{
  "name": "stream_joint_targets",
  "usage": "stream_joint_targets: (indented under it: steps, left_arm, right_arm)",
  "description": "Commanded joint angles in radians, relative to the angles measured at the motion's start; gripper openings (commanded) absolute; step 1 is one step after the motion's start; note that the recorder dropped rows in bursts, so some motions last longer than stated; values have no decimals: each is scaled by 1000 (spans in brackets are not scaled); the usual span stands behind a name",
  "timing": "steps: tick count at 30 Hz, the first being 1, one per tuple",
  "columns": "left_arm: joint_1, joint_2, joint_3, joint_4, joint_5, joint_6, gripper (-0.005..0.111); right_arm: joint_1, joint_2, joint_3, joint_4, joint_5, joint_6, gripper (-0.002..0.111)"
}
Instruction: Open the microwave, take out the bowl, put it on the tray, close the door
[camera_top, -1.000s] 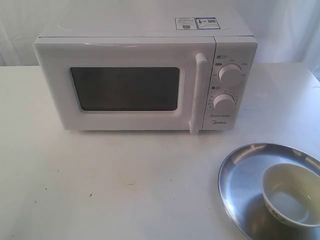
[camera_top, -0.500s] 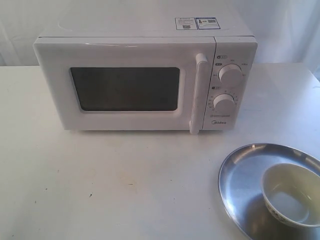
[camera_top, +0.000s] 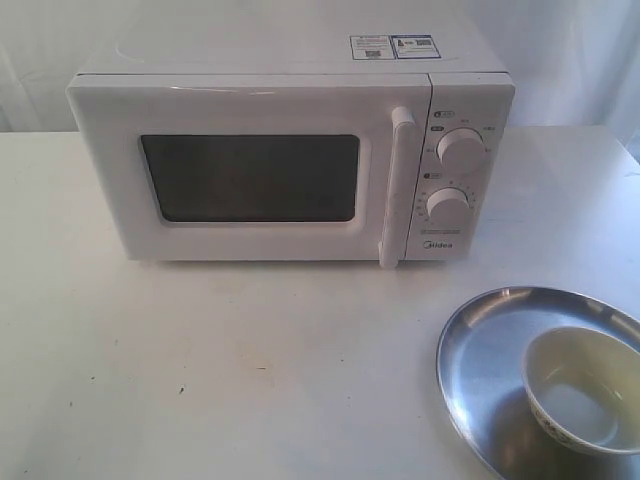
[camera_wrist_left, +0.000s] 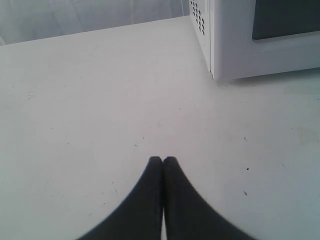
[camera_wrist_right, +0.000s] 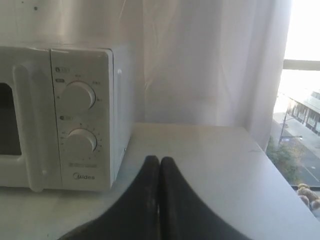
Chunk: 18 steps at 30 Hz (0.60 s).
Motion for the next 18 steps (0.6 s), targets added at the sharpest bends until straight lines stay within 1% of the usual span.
stream_joint_targets:
  steps: [1, 3, 18]
  left_arm:
    - [-1, -2, -1, -4, -2, -6, 0]
    - [-1, -2, -1, -4, -2, -6, 0]
    - [-1, -2, -1, -4, -2, -6, 0]
  right_arm:
    - [-8, -6, 5, 4, 92, -10, 0]
    - [-8, -6, 5, 4, 125, -10, 0]
    - [-8, -6, 5, 4, 126, -10, 0]
